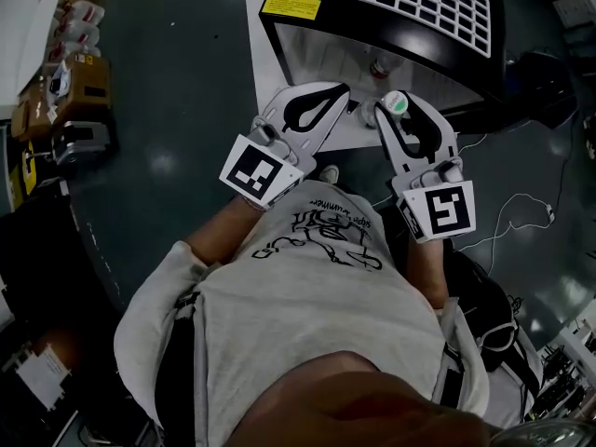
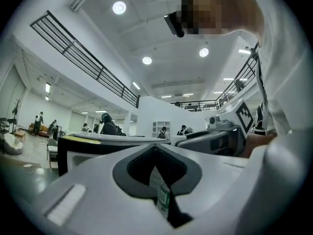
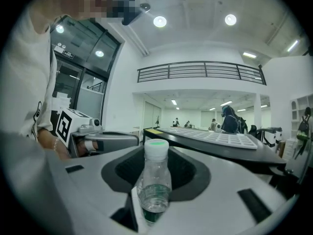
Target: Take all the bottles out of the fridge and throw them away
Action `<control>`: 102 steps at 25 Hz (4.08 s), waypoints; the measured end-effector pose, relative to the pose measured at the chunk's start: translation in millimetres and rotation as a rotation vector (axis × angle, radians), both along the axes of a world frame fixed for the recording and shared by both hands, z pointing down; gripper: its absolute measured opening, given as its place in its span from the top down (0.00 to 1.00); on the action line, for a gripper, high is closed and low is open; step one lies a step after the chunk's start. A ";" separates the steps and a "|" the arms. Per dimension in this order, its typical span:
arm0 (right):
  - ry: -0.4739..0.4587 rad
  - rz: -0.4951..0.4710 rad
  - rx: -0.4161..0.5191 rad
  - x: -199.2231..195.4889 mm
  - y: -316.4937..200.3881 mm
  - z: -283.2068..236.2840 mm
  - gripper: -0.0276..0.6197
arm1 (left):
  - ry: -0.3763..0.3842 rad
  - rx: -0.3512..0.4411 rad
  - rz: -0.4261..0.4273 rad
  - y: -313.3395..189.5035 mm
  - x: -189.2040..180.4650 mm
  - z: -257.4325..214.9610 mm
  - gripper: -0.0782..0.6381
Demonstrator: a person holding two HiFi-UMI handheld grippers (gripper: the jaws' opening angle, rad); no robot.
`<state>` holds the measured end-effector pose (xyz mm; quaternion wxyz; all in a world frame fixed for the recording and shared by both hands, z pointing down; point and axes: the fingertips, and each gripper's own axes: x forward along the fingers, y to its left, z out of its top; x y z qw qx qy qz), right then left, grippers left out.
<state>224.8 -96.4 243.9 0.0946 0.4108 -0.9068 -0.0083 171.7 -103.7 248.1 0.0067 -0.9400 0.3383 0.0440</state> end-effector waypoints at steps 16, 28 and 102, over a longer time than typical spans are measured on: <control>-0.001 -0.077 -0.002 -28.4 22.0 -6.8 0.73 | -0.006 -0.037 -0.072 27.9 -29.6 -3.7 0.88; 0.008 -0.117 -0.002 -79.3 35.1 -7.2 0.73 | -0.017 -0.054 -0.119 43.5 -85.7 0.2 0.88; 0.046 -0.419 0.029 -369.5 68.2 -1.6 0.73 | 0.037 -0.017 -0.424 94.1 -373.9 1.9 0.88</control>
